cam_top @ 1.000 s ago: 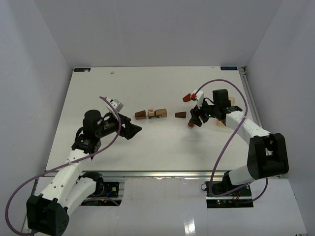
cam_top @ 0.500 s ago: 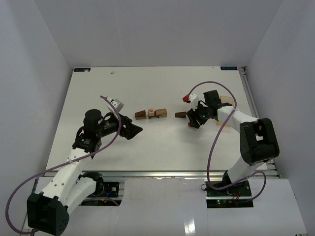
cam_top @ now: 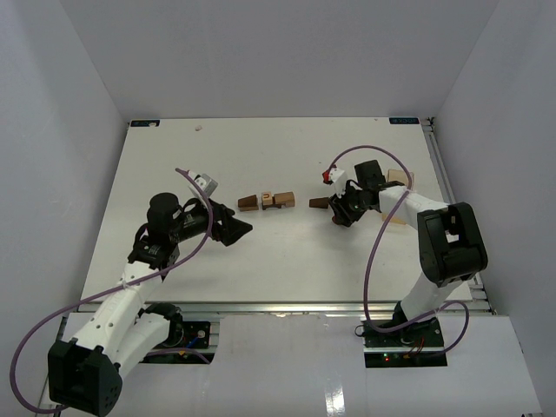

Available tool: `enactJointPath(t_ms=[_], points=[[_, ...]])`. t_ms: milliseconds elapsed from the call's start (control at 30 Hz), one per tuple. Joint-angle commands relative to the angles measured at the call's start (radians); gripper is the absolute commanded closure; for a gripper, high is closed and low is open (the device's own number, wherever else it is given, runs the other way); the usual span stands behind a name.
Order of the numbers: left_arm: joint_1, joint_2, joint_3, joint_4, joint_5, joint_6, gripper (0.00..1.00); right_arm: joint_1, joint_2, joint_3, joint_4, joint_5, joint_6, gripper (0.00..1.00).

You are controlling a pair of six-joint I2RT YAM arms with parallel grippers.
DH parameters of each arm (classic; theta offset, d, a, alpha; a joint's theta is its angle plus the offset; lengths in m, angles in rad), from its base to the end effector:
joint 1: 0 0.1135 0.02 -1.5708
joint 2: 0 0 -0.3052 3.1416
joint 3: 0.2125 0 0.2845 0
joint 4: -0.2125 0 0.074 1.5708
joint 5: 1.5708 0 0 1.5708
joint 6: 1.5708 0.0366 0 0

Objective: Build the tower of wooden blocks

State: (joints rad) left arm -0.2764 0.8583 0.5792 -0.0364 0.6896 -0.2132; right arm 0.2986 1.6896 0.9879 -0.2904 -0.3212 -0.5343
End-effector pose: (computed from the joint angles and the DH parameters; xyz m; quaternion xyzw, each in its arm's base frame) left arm 0.1875 -0.0774 0.2938 0.2225 0.7551 -0.3994 0.4699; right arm 0.3471 0.1189 0.1918 -0.4244 0.8468 0.1191 0.2977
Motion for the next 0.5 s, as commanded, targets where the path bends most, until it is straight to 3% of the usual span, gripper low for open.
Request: enactJointPath(t_ms=[0, 233, 467], points=[[0.006, 0.02, -0.024, 0.12, 0.077, -0.121, 0.05, 0.012, 0.021, 0.047, -0.018, -0.006, -0.016, 0.6], [-0.017, 0.065, -0.09, 0.271, 0.141, -0.411, 0.2, 0.013, -0.035, 0.034, -0.05, -0.084, -0.062, 0.85], [-0.238, 0.112, -0.085, 0.376, -0.066, -0.638, 0.29, 0.015, -0.34, -0.072, -0.167, -0.436, -0.309, 0.92]])
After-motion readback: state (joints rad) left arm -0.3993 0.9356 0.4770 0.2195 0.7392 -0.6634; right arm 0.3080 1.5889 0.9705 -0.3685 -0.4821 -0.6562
